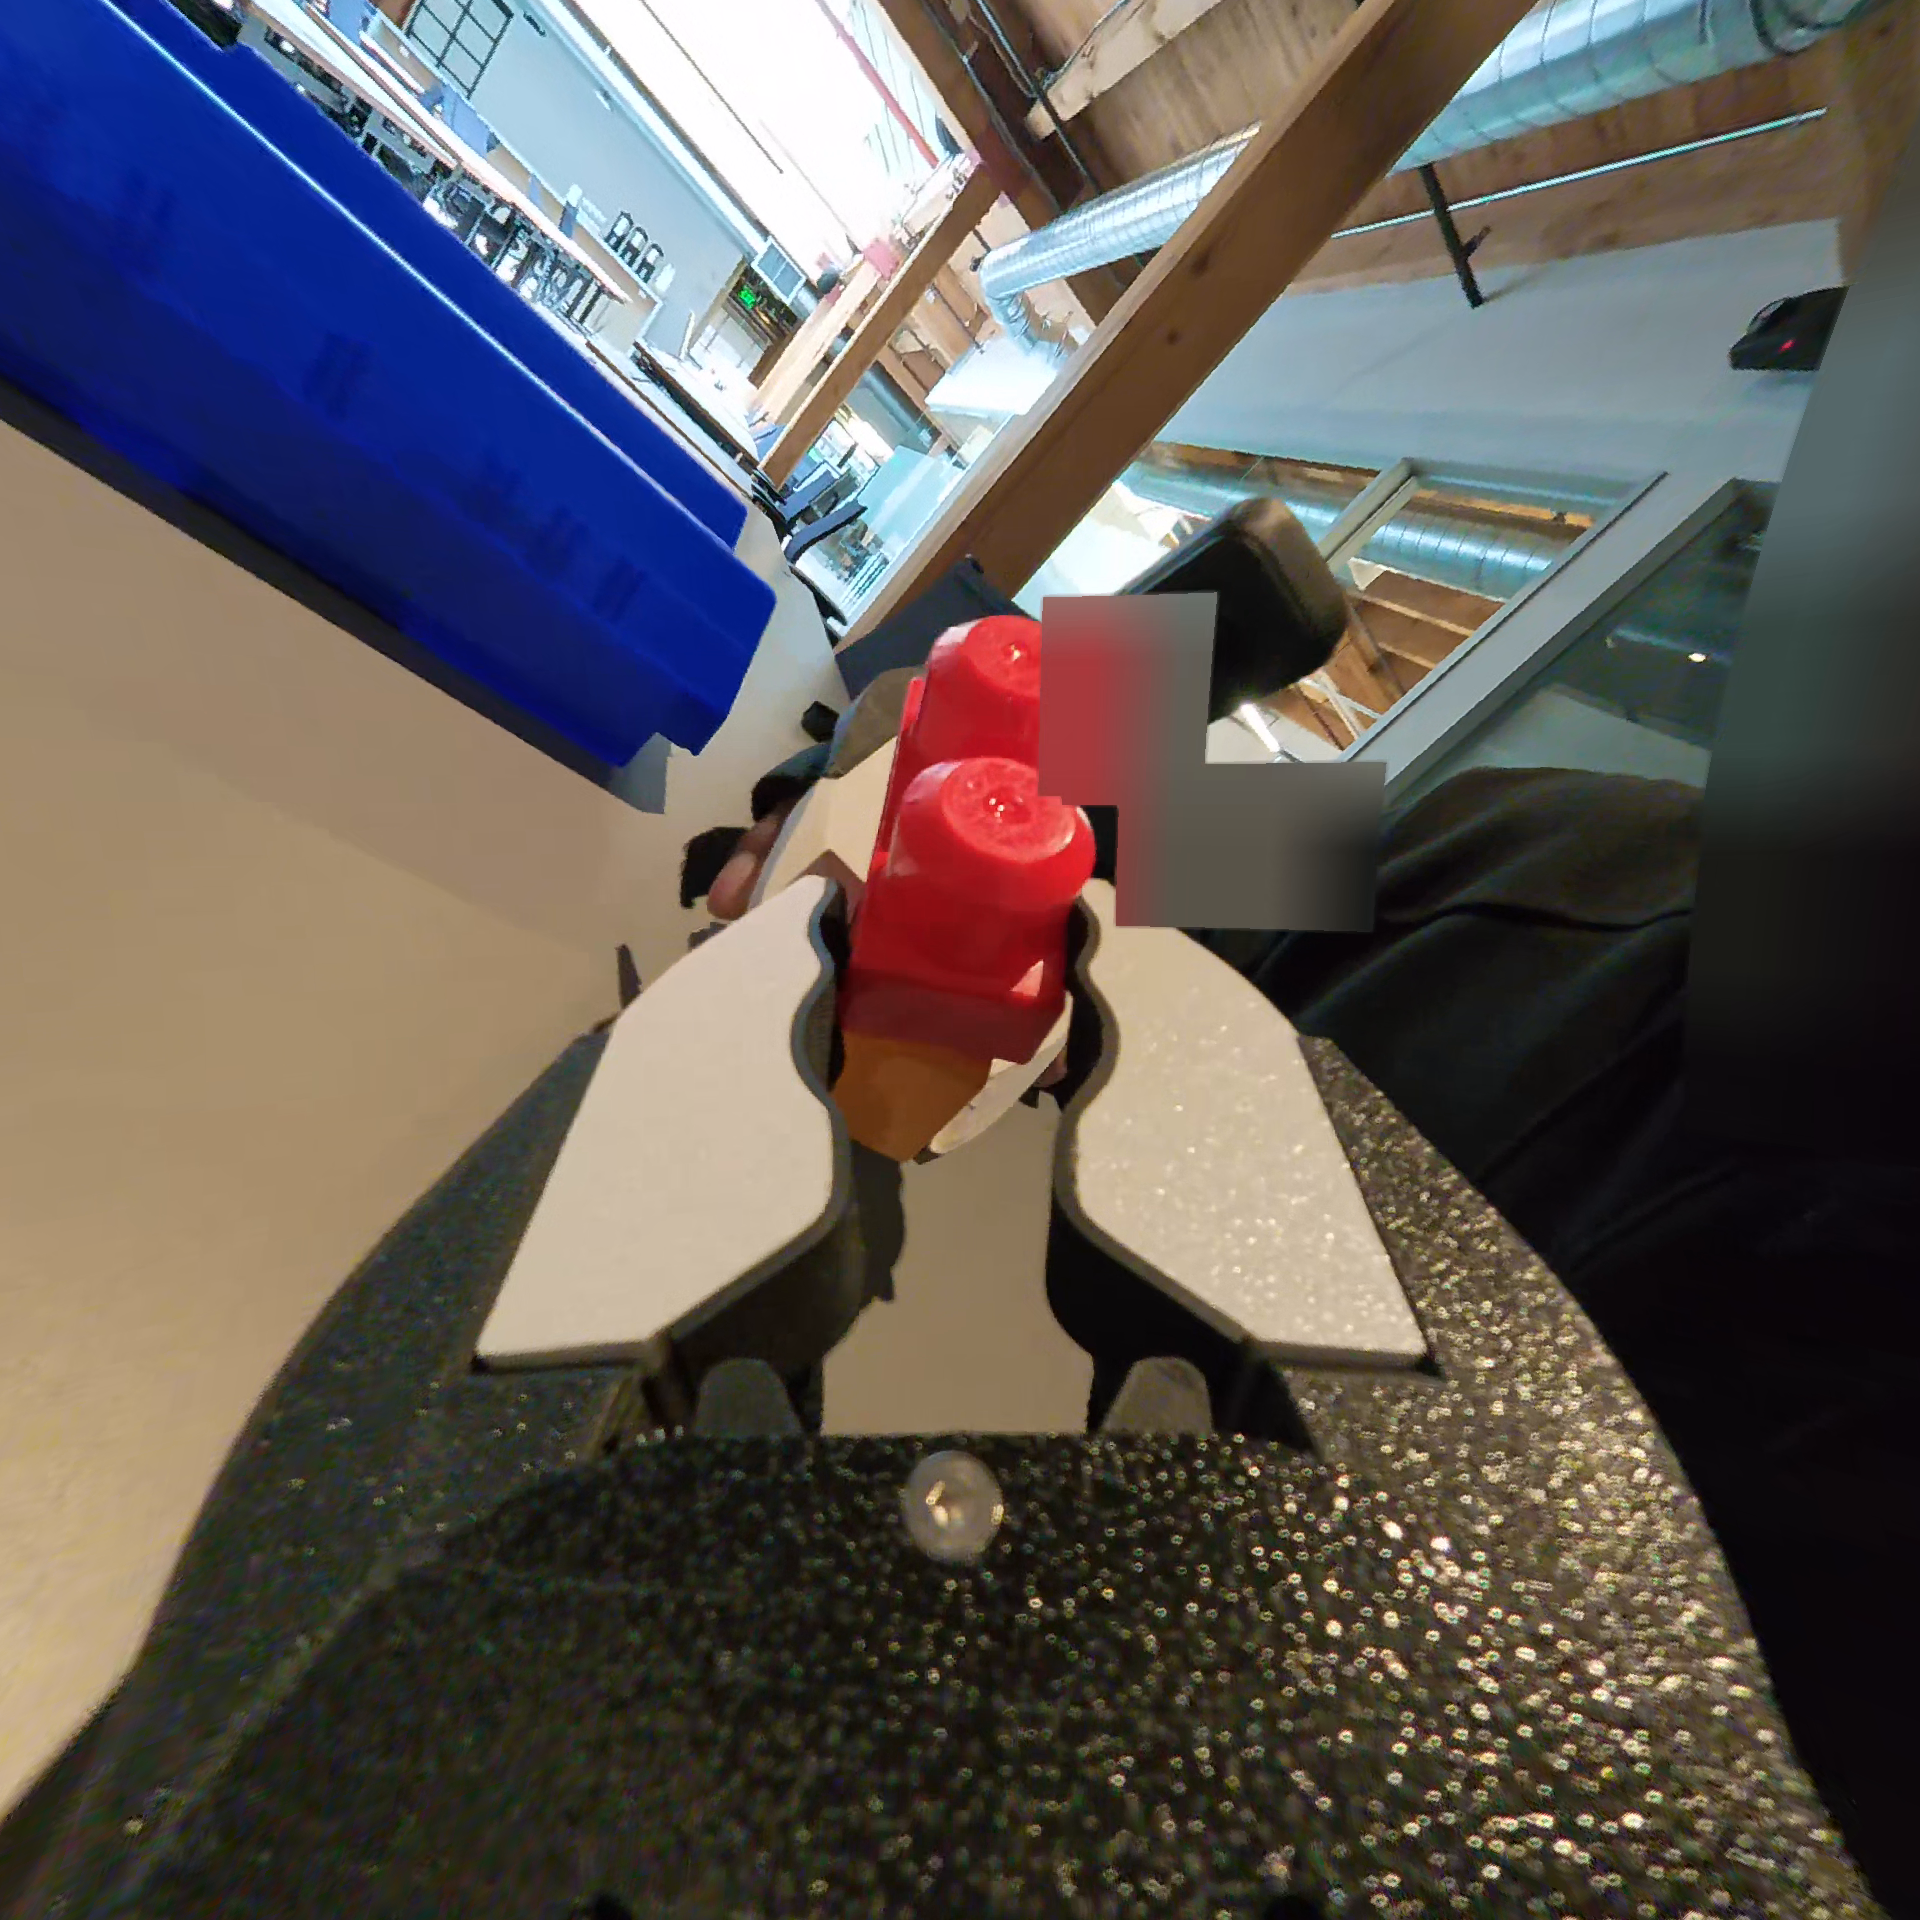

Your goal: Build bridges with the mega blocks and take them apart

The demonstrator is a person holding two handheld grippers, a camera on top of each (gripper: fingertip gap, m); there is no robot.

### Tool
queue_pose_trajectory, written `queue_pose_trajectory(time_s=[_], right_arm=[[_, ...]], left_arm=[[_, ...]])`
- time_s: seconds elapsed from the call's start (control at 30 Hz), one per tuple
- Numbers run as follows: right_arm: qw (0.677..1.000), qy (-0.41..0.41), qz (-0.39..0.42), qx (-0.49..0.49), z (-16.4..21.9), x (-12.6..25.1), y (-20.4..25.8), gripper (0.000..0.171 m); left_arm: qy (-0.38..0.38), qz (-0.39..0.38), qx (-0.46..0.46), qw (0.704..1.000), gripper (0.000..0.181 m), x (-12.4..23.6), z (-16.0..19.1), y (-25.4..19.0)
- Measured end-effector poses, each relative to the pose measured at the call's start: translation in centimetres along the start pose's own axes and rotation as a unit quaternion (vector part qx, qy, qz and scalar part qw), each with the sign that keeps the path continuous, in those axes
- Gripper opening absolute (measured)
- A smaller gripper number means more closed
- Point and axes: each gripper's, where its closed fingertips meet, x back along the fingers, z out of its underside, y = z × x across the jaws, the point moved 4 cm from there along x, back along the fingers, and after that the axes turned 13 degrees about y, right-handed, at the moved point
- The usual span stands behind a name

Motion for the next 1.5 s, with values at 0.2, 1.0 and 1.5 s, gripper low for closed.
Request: queue_pose_trajectory(time_s=[0.2, 1.0, 1.5], right_arm=[[1.0, -0.005, 0.009, 0.009, -0.1, 0.1, 0.1, 0.04], [0.946, -0.148, 0.287, 0.033, -2.4, 10.5, -5.8, 0.04], [0.896, 0.055, 0.344, -0.275, 10.7, 15.9, -17.1, 0.039]], left_arm=[[-0.009, 0.025, 0.015, 1.0, 0.039, 0.1, 0.0, 0.0], [-0.042, -0.047, -0.012, 0.998, 0.037, 3.7, -1.1, 1.5], [0.004, -0.078, -0.022, 0.997, 0.037, 2.5, -0.3, 1.7]])
